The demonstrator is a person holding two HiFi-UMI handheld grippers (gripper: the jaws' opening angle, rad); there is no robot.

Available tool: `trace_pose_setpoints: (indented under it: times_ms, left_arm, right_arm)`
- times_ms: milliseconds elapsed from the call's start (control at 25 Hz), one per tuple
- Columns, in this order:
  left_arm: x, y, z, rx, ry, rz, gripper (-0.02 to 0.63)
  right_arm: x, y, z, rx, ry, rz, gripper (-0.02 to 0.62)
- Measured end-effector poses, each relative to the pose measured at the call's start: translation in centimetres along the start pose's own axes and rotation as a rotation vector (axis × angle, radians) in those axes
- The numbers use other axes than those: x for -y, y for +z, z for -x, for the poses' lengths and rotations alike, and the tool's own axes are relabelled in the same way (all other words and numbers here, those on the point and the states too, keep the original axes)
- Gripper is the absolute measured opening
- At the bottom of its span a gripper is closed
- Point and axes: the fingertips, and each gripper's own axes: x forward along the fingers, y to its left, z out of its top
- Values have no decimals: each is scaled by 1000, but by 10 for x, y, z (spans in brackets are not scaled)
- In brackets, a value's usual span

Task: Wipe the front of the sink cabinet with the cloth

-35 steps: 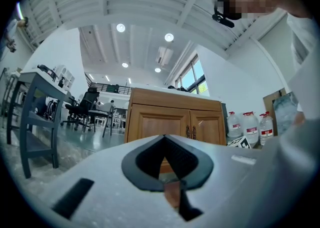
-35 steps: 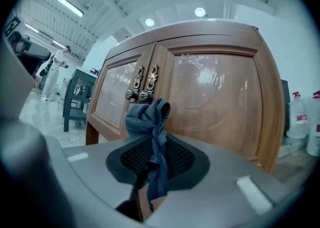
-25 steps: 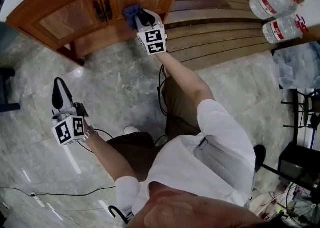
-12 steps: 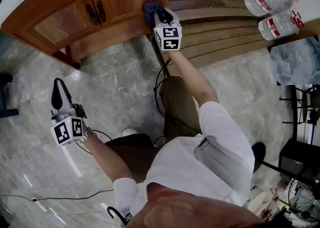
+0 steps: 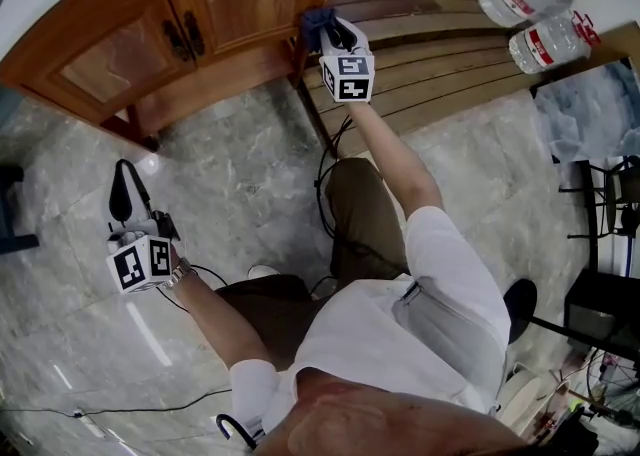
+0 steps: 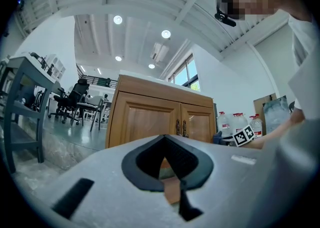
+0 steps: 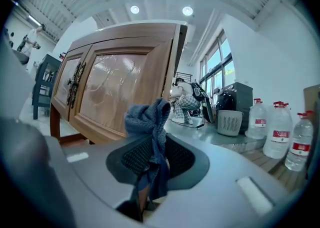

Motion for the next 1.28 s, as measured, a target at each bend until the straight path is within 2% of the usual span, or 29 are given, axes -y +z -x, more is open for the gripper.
trace_pose_setpoints:
  times_ms: [160, 240, 360, 440, 520, 640, 720, 800, 880, 960, 1040, 1280]
  left_arm:
    - [13, 2, -12, 8, -45, 31, -2]
    - [22, -8, -22, -14, -89, 45, -2]
    - [50, -43, -27, -127, -141, 42, -2]
    - [67, -54, -27, -171, -151, 69, -2]
    - [83, -63, -21, -221, -159, 91, -2]
    - [96, -85, -5, -321, -169, 53, -2]
    - [91, -104, 13, -374, -129, 35, -2]
    - [76, -124, 51, -435, -6, 71, -3]
    - [70, -123, 95, -495, 120, 112, -3]
    - [83, -98, 128, -549, 144, 123, -2]
    - [103, -55, 149, -585, 106, 112, -2]
    - [144, 135, 155, -545, 62, 87, -2]
  right_arm:
    - [1, 1, 0, -11, -8, 7, 94]
    - [0, 2, -2, -10, -30, 2, 94]
    - [-14, -2, 7, -35, -16, -31, 94]
    - [-24, 5, 22, -42, 4, -59, 94]
    - [-39, 17, 50, -34, 13, -47, 94]
    - [-71, 29, 106, -39, 52, -21, 94]
    - [-87, 43, 133, -67, 95, -47, 94]
    - [-92, 65, 152, -86, 157, -54, 94]
    - [-87, 96, 169, -96, 218, -37, 94]
    - [-75, 135, 186, -90, 255, -28, 94]
    - [-63, 185, 201, -66, 284, -24, 94]
    - [-21, 364, 254, 0, 340, 40, 94]
